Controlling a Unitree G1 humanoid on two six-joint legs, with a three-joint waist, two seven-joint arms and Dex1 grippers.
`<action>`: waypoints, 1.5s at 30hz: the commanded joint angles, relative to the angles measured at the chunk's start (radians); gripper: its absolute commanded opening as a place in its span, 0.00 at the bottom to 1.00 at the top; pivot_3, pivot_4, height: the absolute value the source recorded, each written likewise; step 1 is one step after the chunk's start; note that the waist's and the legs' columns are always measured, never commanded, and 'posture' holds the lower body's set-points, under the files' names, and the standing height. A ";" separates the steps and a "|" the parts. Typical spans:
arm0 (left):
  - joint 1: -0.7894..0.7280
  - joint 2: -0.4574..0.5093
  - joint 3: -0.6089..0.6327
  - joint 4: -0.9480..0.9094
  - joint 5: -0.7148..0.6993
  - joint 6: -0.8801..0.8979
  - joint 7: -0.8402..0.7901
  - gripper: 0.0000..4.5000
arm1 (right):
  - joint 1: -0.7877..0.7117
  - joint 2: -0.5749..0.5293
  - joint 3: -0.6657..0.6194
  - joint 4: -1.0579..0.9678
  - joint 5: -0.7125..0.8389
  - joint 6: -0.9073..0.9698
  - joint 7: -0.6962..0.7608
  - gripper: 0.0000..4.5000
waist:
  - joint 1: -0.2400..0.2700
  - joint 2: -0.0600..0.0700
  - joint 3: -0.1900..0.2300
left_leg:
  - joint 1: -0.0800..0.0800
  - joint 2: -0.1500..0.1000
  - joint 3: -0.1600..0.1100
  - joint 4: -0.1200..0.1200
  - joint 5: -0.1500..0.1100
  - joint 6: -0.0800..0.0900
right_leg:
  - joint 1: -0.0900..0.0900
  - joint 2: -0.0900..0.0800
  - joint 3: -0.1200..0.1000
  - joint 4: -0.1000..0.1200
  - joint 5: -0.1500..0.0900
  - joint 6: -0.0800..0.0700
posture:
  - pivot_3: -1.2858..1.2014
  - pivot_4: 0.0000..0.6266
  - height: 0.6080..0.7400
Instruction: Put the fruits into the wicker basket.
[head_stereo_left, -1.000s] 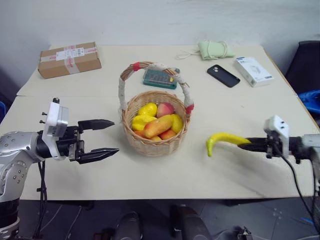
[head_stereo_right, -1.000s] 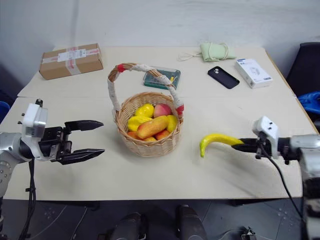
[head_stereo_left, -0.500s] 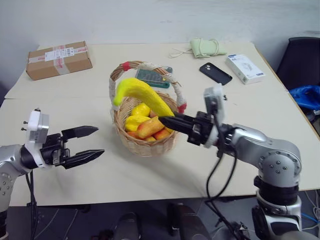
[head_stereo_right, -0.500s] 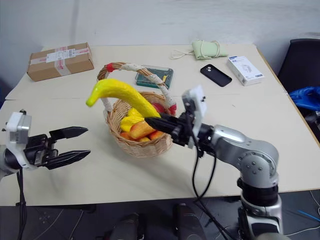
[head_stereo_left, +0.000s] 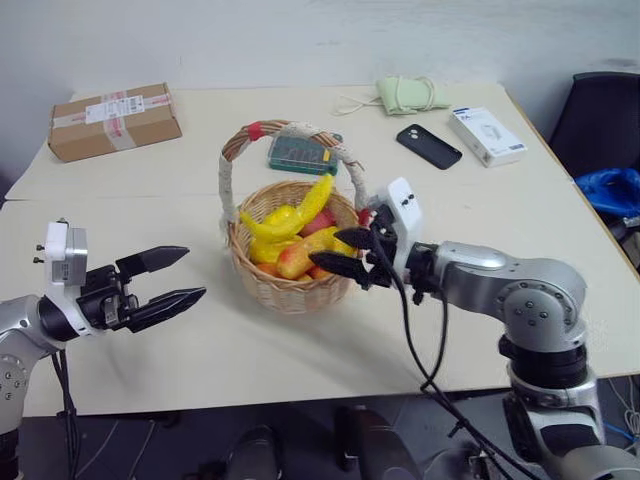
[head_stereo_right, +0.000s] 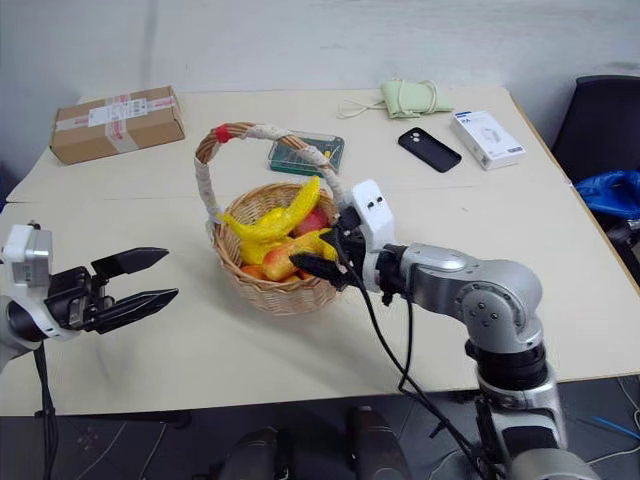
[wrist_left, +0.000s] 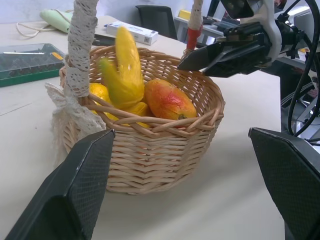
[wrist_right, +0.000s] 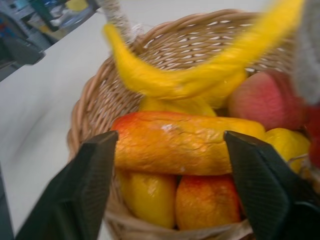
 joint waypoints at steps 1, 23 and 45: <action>-0.001 0.011 0.021 -0.021 -0.009 -0.020 -0.012 1.00 | 0.051 -0.107 -0.117 -0.087 0.156 0.002 0.190 0.99 | 0.002 0.000 0.000 | 0.000 0.000 0.000 0.000 0.000 0.001 | 0.001 0.000 0.000 -0.001 0.000 0.000 | 0.52 0.24 1.00; -0.153 0.024 -0.038 0.032 -0.008 -0.015 -0.006 1.00 | 0.000 -0.128 -0.049 0.466 -0.474 -0.801 0.730 0.99 | -0.010 -0.001 0.001 | 0.003 0.001 0.002 0.000 0.000 -0.004 | 0.001 0.013 0.009 -0.004 0.003 0.000 | 0.52 0.24 1.00; -0.208 -0.021 -0.133 0.092 0.089 -0.141 -0.004 1.00 | -0.116 0.012 0.058 0.541 -0.652 -1.002 0.823 0.17 | 0.000 0.000 0.001 | 0.004 0.006 0.004 0.002 -0.001 -0.006 | 0.000 0.011 0.007 0.001 0.002 -0.002 | 0.52 0.24 1.00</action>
